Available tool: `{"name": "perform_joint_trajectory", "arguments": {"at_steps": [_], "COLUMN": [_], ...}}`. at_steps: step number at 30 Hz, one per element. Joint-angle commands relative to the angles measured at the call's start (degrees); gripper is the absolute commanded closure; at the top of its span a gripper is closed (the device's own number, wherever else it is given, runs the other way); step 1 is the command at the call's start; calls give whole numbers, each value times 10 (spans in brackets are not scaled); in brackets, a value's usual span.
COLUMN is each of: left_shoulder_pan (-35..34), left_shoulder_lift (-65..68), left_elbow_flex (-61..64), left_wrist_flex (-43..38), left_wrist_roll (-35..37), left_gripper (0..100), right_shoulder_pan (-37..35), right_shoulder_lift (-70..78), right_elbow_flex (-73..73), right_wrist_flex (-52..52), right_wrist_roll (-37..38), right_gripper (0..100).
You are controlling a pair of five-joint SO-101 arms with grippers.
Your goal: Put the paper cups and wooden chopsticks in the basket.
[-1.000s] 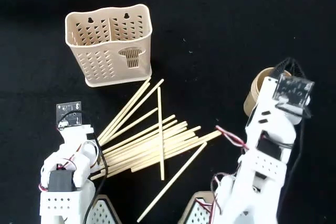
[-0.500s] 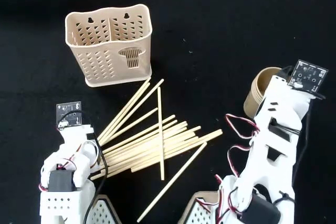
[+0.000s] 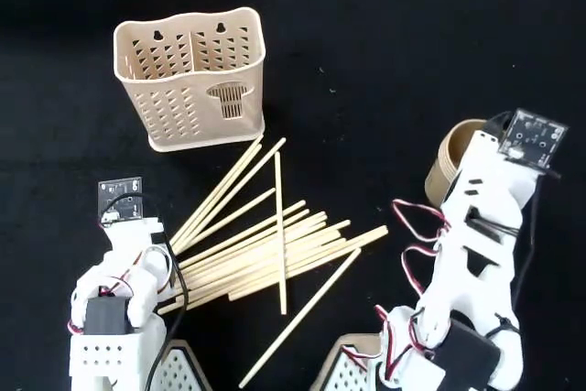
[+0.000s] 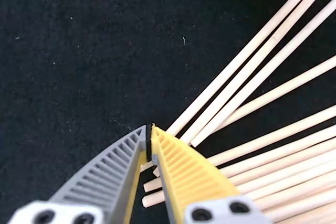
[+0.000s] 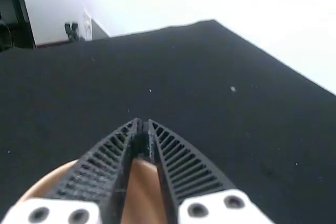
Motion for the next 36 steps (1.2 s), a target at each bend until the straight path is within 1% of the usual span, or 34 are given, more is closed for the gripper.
{"name": "perform_joint_trajectory", "arguments": {"at_steps": [1,5,8,13,17,22,26,29,30,34,36], "left_shoulder_pan": [3,2,2,2,2,2,2,2,2,2,2], "left_shoulder_lift": [-3,-3,-3,-3,-3,-3,-3,-3,-3,-3,-3], "left_elbow_flex": [9,9,9,9,9,9,9,9,9,9,9], "left_wrist_flex": [3,3,3,3,3,3,3,3,3,3,3], "left_wrist_roll": [-1,-1,-1,-1,-1,-1,-1,-1,-1,-1,-1], "left_gripper": [968,968,968,968,968,968,968,968,968,968,968], "right_shoulder_pan": [3,2,-12,-47,-57,-95,-178,-250,-275,-374,-415], "right_shoulder_lift": [1,-36,-94,-214,-302,-389,-420,-420,-419,-415,-400], "right_elbow_flex": [-7,-29,-53,-120,-200,-293,-340,-370,-376,-378,-376], "right_wrist_flex": [-16,36,111,273,410,641,789,896,927,1021,1060], "right_wrist_roll": [-1,-5,-5,-11,-55,-49,4,9,7,7,7], "right_gripper": [985,985,985,985,985,983,983,982,973,881,878]}}
